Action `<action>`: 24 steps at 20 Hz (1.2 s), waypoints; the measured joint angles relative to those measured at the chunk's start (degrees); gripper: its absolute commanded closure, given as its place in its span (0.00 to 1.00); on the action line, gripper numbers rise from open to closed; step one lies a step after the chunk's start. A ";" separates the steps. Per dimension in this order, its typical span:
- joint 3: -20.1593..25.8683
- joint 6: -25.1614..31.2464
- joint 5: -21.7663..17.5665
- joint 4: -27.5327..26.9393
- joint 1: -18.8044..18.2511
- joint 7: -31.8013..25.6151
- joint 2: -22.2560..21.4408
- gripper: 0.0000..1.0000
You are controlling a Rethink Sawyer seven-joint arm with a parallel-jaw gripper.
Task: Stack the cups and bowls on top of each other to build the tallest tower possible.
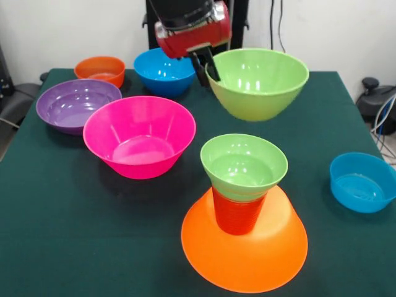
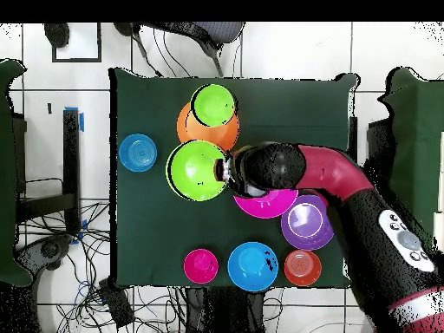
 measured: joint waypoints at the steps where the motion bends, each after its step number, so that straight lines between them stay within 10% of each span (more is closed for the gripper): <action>1: 0.98 0.01 0.68 0.56 -1.15 0.00 -0.55 1.00; 11: 9.26 0.02 6.16 3.22 -11.62 0.00 -5.03 1.00; 24: 10.78 0.04 7.07 -1.07 -11.72 0.00 -7.15 1.00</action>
